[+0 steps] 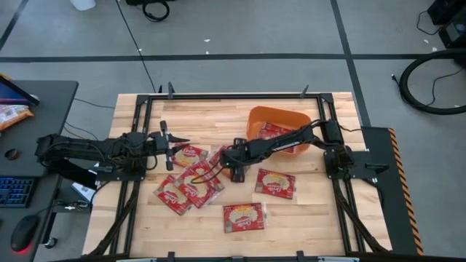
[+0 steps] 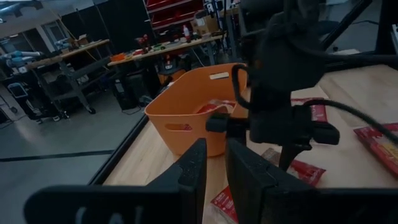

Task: Sort popcorn bags into baskets
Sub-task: Put the popcorn bag into the orange bin

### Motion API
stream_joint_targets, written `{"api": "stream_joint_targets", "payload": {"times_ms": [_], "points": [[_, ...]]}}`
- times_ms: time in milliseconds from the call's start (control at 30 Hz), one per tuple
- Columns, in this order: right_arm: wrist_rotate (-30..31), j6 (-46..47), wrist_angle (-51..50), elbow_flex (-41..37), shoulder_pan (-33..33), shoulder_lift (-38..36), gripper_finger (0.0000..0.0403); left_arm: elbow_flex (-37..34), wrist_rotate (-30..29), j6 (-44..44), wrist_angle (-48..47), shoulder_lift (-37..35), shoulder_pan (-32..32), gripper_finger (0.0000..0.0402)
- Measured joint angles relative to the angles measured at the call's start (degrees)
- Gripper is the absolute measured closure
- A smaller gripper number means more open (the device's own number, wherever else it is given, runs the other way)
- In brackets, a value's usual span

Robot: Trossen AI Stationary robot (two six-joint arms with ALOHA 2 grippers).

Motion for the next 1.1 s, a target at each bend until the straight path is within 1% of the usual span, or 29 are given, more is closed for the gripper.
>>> {"api": "stream_joint_targets", "payload": {"times_ms": [200,267,333,467,667,700,867,1000,1100], "points": [[-3.4,-2.1,0.3,-0.9,-0.6,0.1,0.0157,0.0,0.0,0.0,0.0,0.0,0.0,0.0338],[-5.1,-2.1,0.8,-1.9,-0.6,0.0,0.0169,0.0,0.0,0.0,0.0,0.0,0.0,0.0338],[-6.6,-1.7,1.1,-2.8,-0.8,-0.1,0.0190,0.0,0.0,0.0,0.0,0.0,0.0,0.0338],[-7.3,-2.2,0.9,-3.6,-0.7,-0.2,0.0254,0.0,0.0,0.0,0.0,0.0,0.0,0.0338],[-8.3,-4.1,0.6,-3.7,-0.3,-0.1,0.0382,0.0,0.0,0.0,0.0,0.0,0.0,0.0338],[-8.2,-4.7,0.6,-3.7,-0.2,-0.1,0.0391,0.0,0.0,0.0,0.0,0.0,0.0,0.0338],[-6.9,-6.4,1.3,-3.9,0.4,-0.4,0.0396,0.0,0.0,0.0,0.0,0.0,0.0,0.0338],[-4.7,-7.5,0.2,-4.2,1.2,-2.0,0.0397,0.0,0.0,0.0,0.0,0.0,0.0,0.0338],[-4.2,-7.8,0.3,-4.2,1.3,-3.3,0.0399,0.0,0.0,0.0,0.0,0.0,0.0,0.0338]]}}
